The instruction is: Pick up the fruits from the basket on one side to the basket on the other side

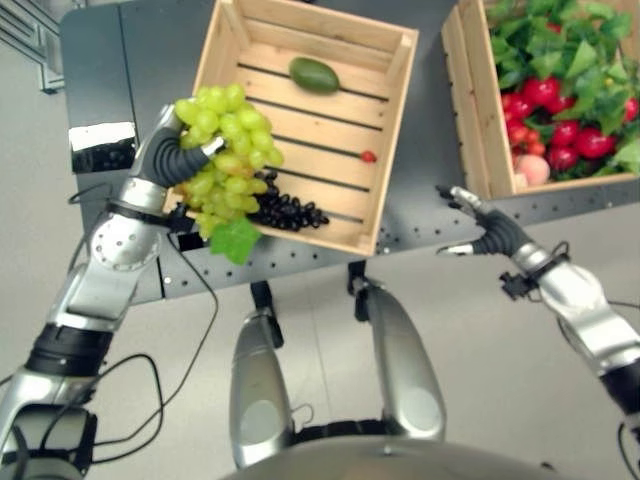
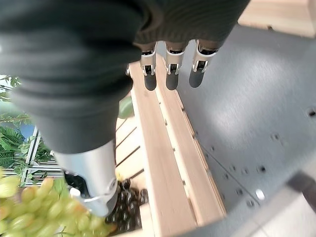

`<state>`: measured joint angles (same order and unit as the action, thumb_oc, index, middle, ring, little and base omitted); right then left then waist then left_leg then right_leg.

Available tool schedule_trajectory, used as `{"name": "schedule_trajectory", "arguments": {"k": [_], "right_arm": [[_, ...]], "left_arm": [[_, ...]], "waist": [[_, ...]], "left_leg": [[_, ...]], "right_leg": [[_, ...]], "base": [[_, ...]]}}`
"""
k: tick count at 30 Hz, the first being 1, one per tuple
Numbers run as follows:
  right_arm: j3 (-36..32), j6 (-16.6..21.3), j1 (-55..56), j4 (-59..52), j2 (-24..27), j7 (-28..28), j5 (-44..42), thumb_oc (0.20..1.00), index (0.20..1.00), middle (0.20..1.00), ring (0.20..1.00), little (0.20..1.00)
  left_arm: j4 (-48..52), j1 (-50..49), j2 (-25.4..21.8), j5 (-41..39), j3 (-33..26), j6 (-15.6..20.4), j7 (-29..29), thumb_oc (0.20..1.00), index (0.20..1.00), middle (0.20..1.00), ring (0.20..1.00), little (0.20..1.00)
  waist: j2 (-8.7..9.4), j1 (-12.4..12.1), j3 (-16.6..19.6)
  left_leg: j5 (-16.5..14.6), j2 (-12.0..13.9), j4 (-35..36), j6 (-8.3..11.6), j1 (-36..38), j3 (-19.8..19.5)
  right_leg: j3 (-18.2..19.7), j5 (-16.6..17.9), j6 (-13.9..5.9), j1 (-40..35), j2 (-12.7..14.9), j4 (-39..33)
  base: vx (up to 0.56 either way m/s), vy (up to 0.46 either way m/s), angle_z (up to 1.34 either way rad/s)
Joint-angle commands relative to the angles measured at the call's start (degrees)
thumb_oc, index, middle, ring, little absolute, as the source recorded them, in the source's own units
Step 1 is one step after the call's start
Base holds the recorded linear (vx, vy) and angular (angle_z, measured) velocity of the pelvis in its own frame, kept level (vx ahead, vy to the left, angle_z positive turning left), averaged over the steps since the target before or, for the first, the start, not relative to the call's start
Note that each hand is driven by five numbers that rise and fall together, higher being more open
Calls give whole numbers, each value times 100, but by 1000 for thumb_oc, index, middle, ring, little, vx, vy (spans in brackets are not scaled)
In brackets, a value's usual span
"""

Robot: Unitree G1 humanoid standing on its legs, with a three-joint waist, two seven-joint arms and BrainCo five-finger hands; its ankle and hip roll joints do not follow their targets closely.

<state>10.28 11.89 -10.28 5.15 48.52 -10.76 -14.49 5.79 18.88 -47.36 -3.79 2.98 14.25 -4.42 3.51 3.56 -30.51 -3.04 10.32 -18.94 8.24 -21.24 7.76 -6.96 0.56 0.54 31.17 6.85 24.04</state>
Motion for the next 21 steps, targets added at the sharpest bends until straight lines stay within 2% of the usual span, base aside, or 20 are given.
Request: {"name": "schedule_trajectory", "arguments": {"k": [1, 3, 5, 6, 10, 11, 17, 21], "right_arm": [[-212, 200, -378, -327, 285, -95, -671, 1000, 1000, 1000, 1000, 1000], [-80, 141, -657, -400, 346, -294, -1087, 1000, 1000, 1000, 1000, 1000], [-81, 139, -661, -401, 345, -295, -1088, 1000, 1000, 1000, 1000, 1000], [46, 74, -845, -414, 309, -416, -1416, 1000, 1000, 1000, 1000, 1000], [172, 12, -1080, -424, 152, -444, -1816, 1000, 1000, 1000, 1000, 1000], [283, -34, -1190, -446, 116, -485, -1934, 1000, 1000, 1000, 1000, 1000], [830, -257, -1572, -533, 100, -774, -2276, 1000, 1000, 1000, 1000, 1000], [1184, -366, -1813, -558, -161, -894, -2689, 1000, 1000, 1000, 1000, 1000]], "left_arm": [[606, 86, 126, -884, -77, 556, 217, 200, 200, 200, 200, 200], [710, 109, 79, -1326, 39, 582, 464, 200, 200, 200, 200, 200], [713, 108, 77, -1328, 34, 580, 466, 200, 200, 200, 200, 200], [703, 138, 116, -1448, 161, 577, 549, 200, 200, 200, 200, 200], [703, 218, 96, -1728, 303, 578, 711, 200, 200, 200, 200, 200], [689, 270, 40, -1839, 411, 569, 803, 200, 200, 200, 200, 200], [677, 492, -75, -1985, 696, 539, 967, 200, 200, 200, 200, 200], [687, 608, -48, -2097, 901, 512, 1056, 200, 200, 200, 200, 200]], "waist": [[-199, -7, 515], [-247, -70, 653], [-246, -65, 661], [-275, -113, 799], [-317, -167, 1111], [-320, -186, 1281], [-271, -212, 1665], [-225, -233, 1858]], "left_leg": [[108, -60, 43, -196, 81, 17], [63, -116, 110, -195, 330, -30], [102, -121, 140, -200, 320, -32], [98, -173, 218, -204, 473, -79], [160, -226, 452, -191, 762, -153], [221, -240, 633, -193, 920, -176], [321, -261, 1054, -216, 1327, -168], [264, -260, 1070, -236, 1523, -114]], "right_leg": [[146, -370, -799, -546, 363, -82], [102, -427, -825, -831, 412, -104], [97, -388, -822, -827, 411, -140], [26, -415, -841, -1035, 450, -195], [-119, -407, -875, -1427, 472, -446], [-192, -386, -892, -1609, 442, -615], [-364, -267, -948, -2024, 438, -1034], [-385, -260, -959, -2248, 450, -1150]], "base": [[83, 32, 13], [85, 25, 16], [50, 12, 16], [80, 21, 19], [91, 13, 28], [64, 10, 22], [52, 4, 10], [48, 5, 3]]}}
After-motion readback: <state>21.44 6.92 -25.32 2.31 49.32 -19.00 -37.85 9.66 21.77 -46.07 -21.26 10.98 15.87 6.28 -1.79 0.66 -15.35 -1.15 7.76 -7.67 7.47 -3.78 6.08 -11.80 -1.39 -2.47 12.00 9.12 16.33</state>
